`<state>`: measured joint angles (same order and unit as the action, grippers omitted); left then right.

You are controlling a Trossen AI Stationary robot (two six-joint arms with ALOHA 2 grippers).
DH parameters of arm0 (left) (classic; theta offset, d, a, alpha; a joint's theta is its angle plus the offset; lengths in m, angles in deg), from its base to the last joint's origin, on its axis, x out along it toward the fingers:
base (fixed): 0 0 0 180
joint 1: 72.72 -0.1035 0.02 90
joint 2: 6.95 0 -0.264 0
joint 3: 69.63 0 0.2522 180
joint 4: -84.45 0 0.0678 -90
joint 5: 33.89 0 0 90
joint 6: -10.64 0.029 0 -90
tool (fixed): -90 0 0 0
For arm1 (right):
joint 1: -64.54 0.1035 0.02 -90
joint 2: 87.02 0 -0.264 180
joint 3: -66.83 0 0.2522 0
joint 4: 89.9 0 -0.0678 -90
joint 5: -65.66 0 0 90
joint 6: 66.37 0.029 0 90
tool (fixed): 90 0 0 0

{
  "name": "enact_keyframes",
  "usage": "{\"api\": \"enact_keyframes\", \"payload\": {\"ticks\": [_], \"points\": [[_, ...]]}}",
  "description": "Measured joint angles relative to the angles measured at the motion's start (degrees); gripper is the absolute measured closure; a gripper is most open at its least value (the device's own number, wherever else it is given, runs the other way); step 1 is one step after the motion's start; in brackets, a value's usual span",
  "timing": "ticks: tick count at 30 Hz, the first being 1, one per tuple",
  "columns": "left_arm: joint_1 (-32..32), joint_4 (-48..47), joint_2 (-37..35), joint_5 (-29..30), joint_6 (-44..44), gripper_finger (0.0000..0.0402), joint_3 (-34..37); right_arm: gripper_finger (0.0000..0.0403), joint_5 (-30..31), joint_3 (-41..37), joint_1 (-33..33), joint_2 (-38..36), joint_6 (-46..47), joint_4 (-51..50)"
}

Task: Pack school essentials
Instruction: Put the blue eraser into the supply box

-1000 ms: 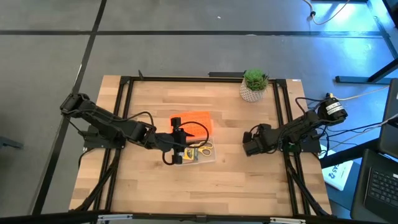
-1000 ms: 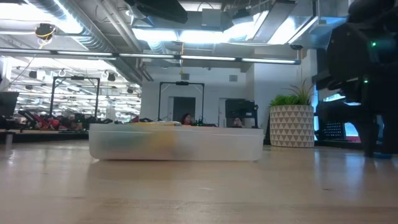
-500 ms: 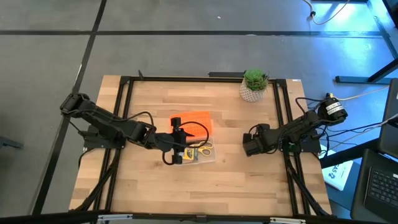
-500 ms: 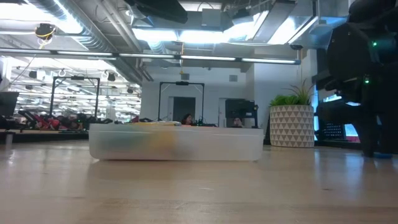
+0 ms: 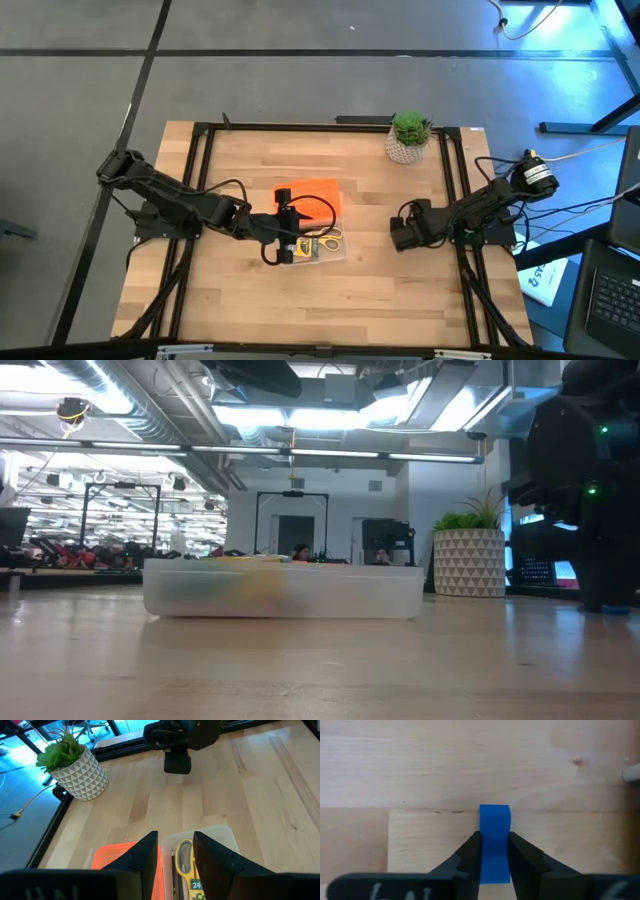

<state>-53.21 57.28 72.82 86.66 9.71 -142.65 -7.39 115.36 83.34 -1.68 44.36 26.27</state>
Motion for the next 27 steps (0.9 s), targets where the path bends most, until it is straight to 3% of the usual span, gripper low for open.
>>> {"api": "enact_keyframes", "payload": {"ticks": [19,27], "points": [[0.02,0.02,0.02,0.00,0.02,0.0284,0.00,0.0319,13.31,6.56,2.73,0.15,-23.70,5.26],[0.00,0.02,0.02,0.00,0.02,0.0284,0.00,0.0320,17.58,14.54,2.85,0.11,-42.10,13.88]]}}
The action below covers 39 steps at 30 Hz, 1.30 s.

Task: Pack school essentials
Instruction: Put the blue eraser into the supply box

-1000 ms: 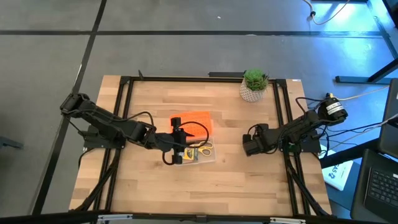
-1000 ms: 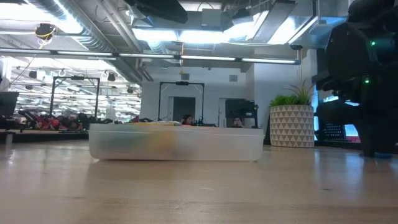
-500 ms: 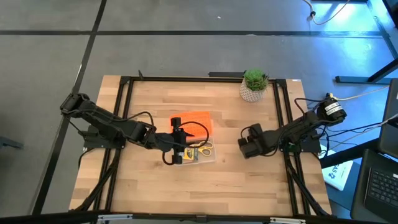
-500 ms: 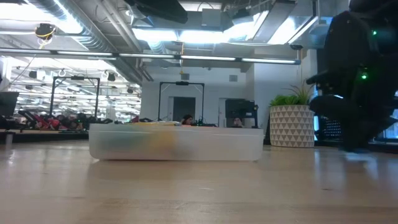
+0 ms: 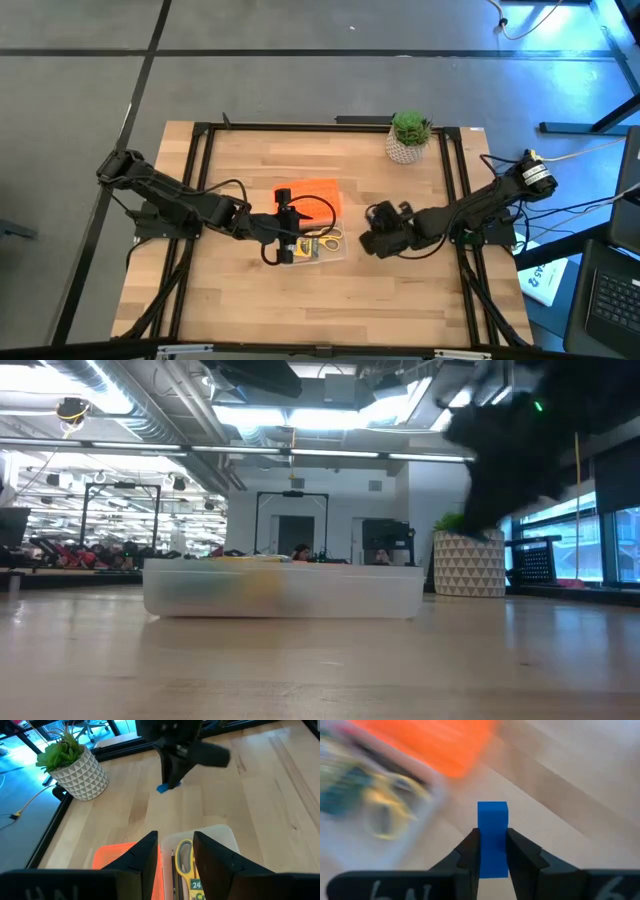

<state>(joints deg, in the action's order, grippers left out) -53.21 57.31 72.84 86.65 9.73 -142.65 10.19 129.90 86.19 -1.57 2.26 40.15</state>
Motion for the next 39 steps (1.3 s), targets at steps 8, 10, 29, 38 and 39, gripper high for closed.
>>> {"api": "enact_keyframes", "payload": {"ticks": [8,10,29,38,39], "points": [[0.73,0.15,0.00,0.08,-0.48,0.0284,0.00,0.0320,-1.64,2.07,0.00,0.00,-29.97,27.72],[1.54,0.15,0.00,-0.02,-0.47,0.0284,0.00,0.0320,-4.61,2.09,-0.04,0.02,-35.37,30.87],[6.93,-2.00,0.02,-0.02,-2.31,0.0284,0.02,0.0320,-14.09,2.07,-0.13,15.22,-51.17,45.94],[6.93,-2.01,0.02,-0.02,-2.58,0.0284,0.02,0.0320,-14.12,2.05,-1.71,19.77,-50.91,45.72],[6.93,-2.01,0.02,-0.02,-2.58,0.0284,0.02,0.0320,-14.16,2.07,-1.85,19.90,-50.70,45.92]]}}
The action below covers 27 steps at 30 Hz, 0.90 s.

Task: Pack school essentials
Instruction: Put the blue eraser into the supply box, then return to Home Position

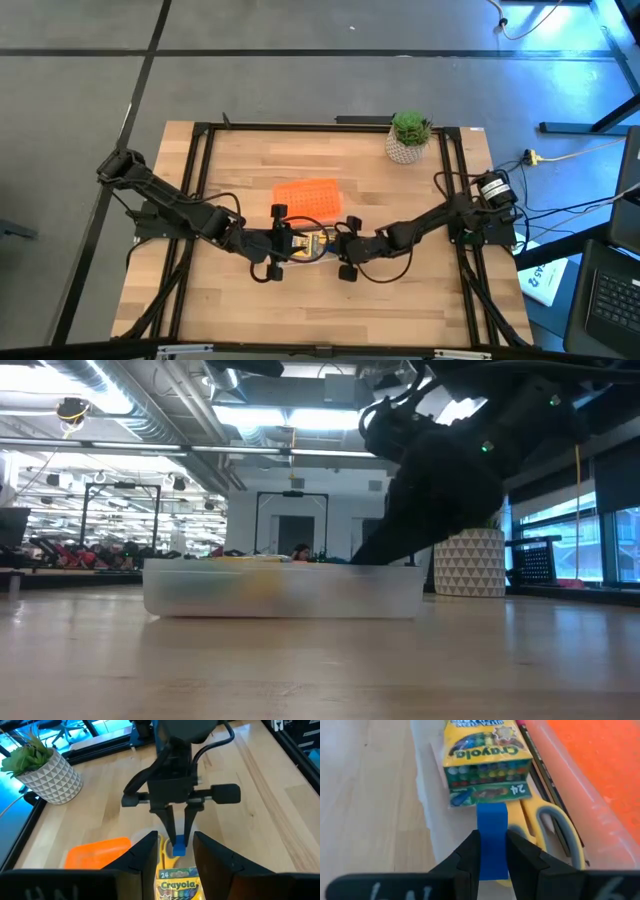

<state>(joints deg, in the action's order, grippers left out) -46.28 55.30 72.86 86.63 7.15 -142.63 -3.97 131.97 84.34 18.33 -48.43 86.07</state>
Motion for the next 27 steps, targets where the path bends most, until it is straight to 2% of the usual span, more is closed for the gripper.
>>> {"api": "enact_keyframes", "payload": {"ticks": [9,21,27], "points": [[0.00,0.00,0.00,0.02,0.00,0.0284,0.00,0.0312,-1.88,0.00,-0.46,0.06,1.12,-0.23],[-0.02,0.00,0.00,0.02,0.02,0.0284,0.00,0.0223,-2.06,0.00,-0.46,0.06,1.28,-0.28],[-0.04,0.02,0.00,0.03,0.02,0.0284,0.00,0.0216,-2.04,0.00,-0.46,-1.30,0.97,-0.67]]}}
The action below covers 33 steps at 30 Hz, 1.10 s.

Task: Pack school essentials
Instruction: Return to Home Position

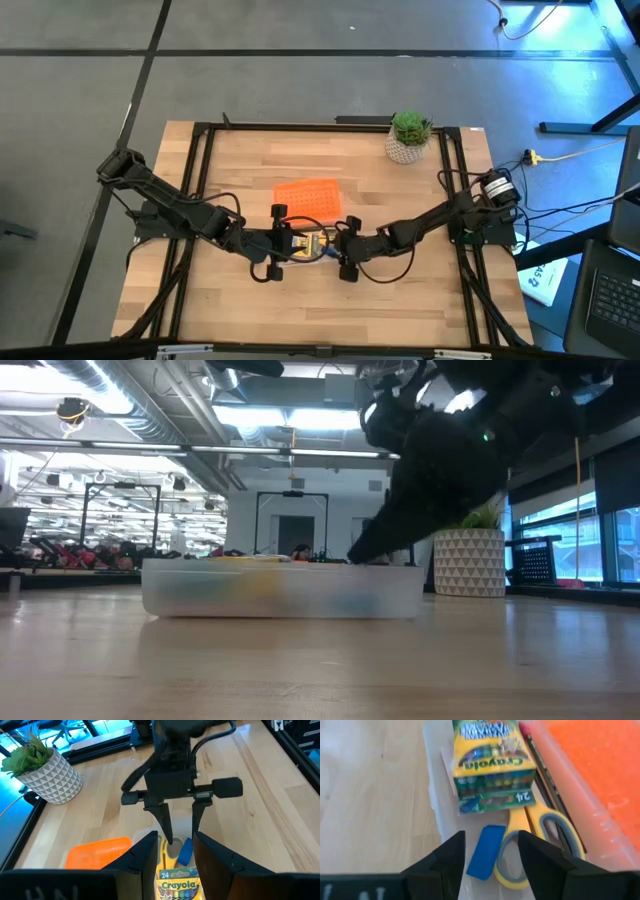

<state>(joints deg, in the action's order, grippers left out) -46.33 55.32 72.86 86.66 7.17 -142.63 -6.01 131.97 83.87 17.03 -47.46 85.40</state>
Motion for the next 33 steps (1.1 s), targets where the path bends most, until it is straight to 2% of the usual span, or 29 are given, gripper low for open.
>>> {"api": "enact_keyframes", "payload": {"ticks": [6,12,16,19,23,28,33], "points": [[-0.78,0.02,0.00,0.09,5.28,0.0284,0.02,0.0246,0.02,0.02,0.00,-3.92,0.04,-1.11],[-1.89,-1.41,-0.56,0.90,4.66,0.0294,0.04,0.0286,1.49,0.04,0.00,-11.20,0.03,-5.24],[-1.90,-5.36,-2.26,6.89,6.95,0.0324,0.07,0.0321,4.93,0.05,0.00,-17.88,0.07,-14.48],[-3.49,-10.81,-5.93,7.55,5.03,0.0354,0.07,0.0352,7.67,0.07,-0.02,-23.17,-0.09,-20.52],[-5.96,-18.52,-11.22,4.78,-0.91,0.0396,0.07,0.0392,9.87,0.07,-0.02,-29.84,-2.75,-25.96],[-6.63,-23.97,-17.30,2.96,-1.43,0.0400,0.19,0.0391,10.18,0.06,-0.08,-37.21,-9.27,-30.92],[-6.62,-21.58,-25.81,3.46,-2.47,0.0401,7.43,0.0399,8.65,-2.94,-0.42,-44.69,-12.80,-31.14]]}}
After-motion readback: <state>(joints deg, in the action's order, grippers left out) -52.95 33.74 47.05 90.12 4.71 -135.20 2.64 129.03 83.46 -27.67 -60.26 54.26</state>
